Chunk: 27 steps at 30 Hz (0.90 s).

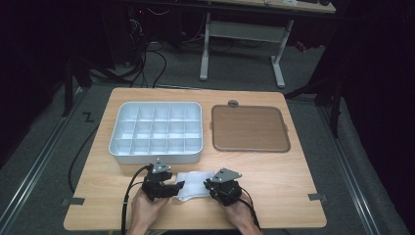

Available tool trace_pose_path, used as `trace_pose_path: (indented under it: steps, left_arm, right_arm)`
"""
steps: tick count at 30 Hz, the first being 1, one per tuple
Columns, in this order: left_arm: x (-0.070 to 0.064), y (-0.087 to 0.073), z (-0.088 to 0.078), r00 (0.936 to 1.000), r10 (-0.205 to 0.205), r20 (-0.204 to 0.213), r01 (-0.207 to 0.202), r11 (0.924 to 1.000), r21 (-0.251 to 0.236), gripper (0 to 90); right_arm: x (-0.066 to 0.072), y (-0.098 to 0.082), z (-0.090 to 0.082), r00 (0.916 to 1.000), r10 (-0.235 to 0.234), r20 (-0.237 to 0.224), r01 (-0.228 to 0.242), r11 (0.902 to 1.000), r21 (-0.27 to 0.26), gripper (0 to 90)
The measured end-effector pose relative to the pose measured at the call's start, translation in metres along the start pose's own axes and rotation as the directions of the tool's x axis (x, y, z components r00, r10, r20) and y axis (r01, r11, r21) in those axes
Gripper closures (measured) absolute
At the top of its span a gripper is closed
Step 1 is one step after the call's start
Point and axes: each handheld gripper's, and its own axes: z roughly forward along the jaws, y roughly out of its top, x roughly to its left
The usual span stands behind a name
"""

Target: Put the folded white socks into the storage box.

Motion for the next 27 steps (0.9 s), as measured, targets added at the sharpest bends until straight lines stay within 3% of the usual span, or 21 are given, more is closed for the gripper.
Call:
trace_pose_path:
  steps: [8, 15, 22, 27]
  left_arm:
    - [0.006, 0.001, 0.014, 0.9993, -0.027, -0.026, 0.027, 0.9996, 0.001, 41.3]
    - [0.007, -0.001, 0.019, 0.9993, -0.008, -0.037, 0.008, 0.9999, 0.012, 44.2]
    - [0.004, -0.005, 0.019, 0.9994, 0.021, -0.026, -0.021, 0.9997, 0.01, 55.2]
    - [0.003, -0.005, 0.02, 0.9998, 0.008, -0.019, -0.008, 0.9999, 0.011, 62.3]
  right_arm:
    - [0.009, 0.009, 0.01, 0.9995, -0.015, -0.028, 0.015, 0.9999, 0.008, 83.8]
    - [0.012, 0.008, 0.021, 0.9994, -0.016, -0.031, 0.017, 0.9994, 0.029, 85.2]
    - [0.015, 0.005, 0.023, 0.9992, -0.036, -0.018, 0.036, 0.9987, 0.037, 86.2]
    - [0.015, 0.004, 0.023, 0.9992, -0.034, -0.021, 0.034, 0.9989, 0.033, 86.5]
